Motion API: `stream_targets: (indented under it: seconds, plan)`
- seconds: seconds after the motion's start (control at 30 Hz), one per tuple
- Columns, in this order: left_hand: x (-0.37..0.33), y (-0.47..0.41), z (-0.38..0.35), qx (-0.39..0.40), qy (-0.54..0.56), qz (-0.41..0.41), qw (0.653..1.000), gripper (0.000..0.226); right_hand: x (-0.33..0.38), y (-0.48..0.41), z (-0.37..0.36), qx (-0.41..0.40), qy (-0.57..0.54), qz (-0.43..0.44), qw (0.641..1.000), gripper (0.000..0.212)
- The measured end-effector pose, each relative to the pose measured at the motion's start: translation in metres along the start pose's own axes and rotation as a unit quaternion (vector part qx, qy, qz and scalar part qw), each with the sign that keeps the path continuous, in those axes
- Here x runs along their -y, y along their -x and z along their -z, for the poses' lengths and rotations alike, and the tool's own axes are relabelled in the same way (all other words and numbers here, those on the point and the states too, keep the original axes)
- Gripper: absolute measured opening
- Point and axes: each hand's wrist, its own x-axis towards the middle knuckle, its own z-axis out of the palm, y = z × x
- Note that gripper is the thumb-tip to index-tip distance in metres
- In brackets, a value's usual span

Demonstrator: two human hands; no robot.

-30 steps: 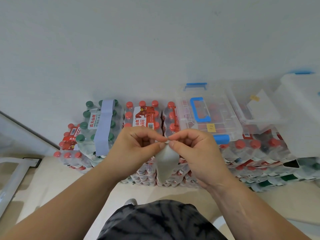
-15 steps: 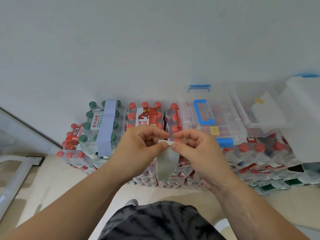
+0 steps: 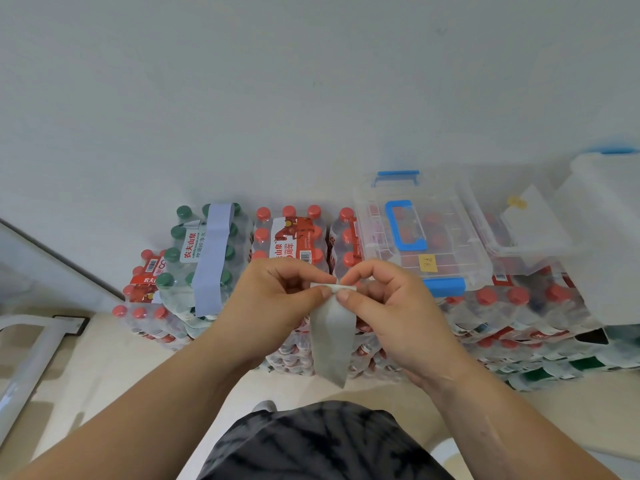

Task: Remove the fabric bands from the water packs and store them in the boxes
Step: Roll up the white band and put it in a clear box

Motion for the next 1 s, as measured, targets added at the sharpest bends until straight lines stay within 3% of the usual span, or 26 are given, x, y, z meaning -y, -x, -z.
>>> stream_targets:
  seconds: [0.13, 0.4, 0.5, 0.8, 1.0]
  plan:
    - [-0.002, -0.001, -0.001, -0.010, 0.028, 0.002, 1.000, 0.025, 0.004, 0.002, 0.000, 0.001, -0.044, -0.023, 0.999, 0.012]
    - [-0.003, 0.004, -0.001, -0.004, -0.088, -0.071, 0.994, 0.023, 0.007, 0.004, -0.001, -0.030, -0.054, -0.041, 0.997, 0.010]
    - [-0.009, 0.003, 0.001, 0.004, -0.080, -0.081, 0.993, 0.027, 0.007, 0.005, 0.000, -0.025, -0.068, -0.040, 0.997, 0.014]
    - [-0.016, 0.002, 0.007, 0.058, 0.056, 0.009, 0.997, 0.014, 0.008, 0.005, 0.001, 0.001, -0.134, -0.045, 0.990, 0.015]
    - [-0.014, 0.000, 0.002, 0.053, 0.118, 0.073, 0.989, 0.016, 0.008, 0.003, 0.004, -0.010, -0.117, -0.032, 0.993, 0.016]
